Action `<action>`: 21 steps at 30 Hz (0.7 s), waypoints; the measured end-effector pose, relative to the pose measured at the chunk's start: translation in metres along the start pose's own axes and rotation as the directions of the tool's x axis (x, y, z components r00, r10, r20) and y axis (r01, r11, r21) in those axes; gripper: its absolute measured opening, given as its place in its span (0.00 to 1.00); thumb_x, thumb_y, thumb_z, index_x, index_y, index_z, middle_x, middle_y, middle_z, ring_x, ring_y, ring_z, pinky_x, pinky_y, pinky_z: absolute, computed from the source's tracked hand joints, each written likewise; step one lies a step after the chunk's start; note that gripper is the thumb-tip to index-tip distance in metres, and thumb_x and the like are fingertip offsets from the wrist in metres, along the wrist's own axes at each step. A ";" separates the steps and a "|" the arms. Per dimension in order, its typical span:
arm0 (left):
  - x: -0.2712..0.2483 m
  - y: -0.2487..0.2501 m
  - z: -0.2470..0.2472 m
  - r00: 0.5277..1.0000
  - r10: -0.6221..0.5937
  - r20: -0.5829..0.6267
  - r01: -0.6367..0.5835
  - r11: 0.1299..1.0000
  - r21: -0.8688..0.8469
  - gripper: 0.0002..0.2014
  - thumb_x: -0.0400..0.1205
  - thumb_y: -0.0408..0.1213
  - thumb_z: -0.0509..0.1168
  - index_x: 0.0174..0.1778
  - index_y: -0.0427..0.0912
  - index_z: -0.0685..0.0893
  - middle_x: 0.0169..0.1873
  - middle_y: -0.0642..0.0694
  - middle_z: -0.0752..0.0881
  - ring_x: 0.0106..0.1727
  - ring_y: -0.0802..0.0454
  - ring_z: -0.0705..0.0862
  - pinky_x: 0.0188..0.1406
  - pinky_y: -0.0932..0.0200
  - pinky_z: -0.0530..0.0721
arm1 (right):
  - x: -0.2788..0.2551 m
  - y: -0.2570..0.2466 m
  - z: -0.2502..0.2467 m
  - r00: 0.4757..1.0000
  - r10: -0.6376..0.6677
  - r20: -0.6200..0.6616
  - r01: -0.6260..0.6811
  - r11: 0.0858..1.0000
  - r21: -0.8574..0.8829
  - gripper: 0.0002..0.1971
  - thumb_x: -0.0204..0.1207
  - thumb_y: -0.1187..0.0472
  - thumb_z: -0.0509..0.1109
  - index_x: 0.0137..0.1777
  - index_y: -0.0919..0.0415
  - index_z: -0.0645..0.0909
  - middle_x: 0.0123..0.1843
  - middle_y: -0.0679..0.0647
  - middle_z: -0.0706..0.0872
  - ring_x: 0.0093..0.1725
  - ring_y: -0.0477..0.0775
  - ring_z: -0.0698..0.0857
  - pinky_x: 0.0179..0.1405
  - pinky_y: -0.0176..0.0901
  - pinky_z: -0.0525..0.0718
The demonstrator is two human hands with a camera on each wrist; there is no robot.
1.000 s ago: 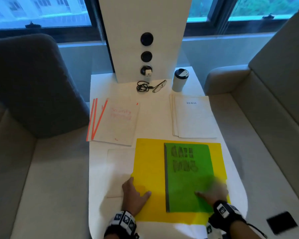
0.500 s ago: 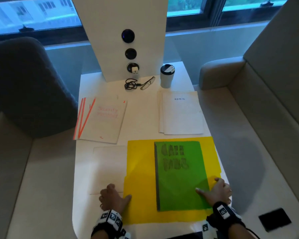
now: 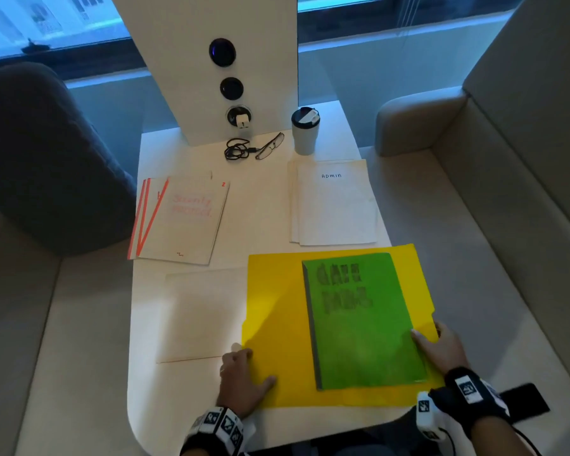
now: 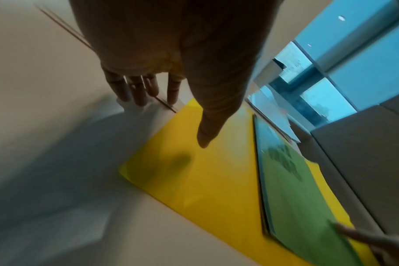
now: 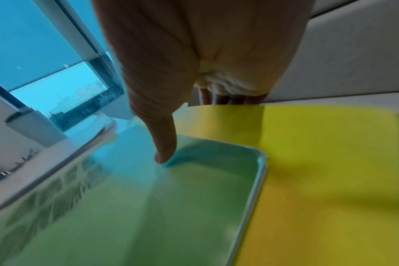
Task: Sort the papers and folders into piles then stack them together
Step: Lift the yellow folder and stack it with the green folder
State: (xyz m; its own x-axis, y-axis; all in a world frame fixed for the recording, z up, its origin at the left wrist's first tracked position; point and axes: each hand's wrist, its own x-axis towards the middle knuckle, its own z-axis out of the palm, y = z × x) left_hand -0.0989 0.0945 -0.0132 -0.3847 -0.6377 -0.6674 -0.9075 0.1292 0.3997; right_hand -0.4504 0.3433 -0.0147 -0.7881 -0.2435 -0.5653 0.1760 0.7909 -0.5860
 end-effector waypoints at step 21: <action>0.010 0.078 0.003 0.997 -0.034 0.070 0.068 0.820 -0.568 0.47 0.62 0.69 0.81 0.71 0.47 0.74 0.61 0.47 0.84 0.66 0.44 0.83 0.68 0.50 0.83 | -0.113 -0.134 -0.084 0.767 -0.501 0.401 0.370 0.856 0.361 0.17 0.87 0.60 0.68 0.75 0.58 0.80 0.71 0.60 0.88 0.70 0.66 0.86 0.71 0.70 0.82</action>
State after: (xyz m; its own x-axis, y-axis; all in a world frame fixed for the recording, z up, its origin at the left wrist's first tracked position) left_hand -0.1738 0.1002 0.0090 -0.3644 -0.5874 -0.7227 -0.6745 -0.3686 0.6397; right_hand -0.4343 0.3118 0.1768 -0.4565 -0.8078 -0.3730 0.0717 0.3844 -0.9204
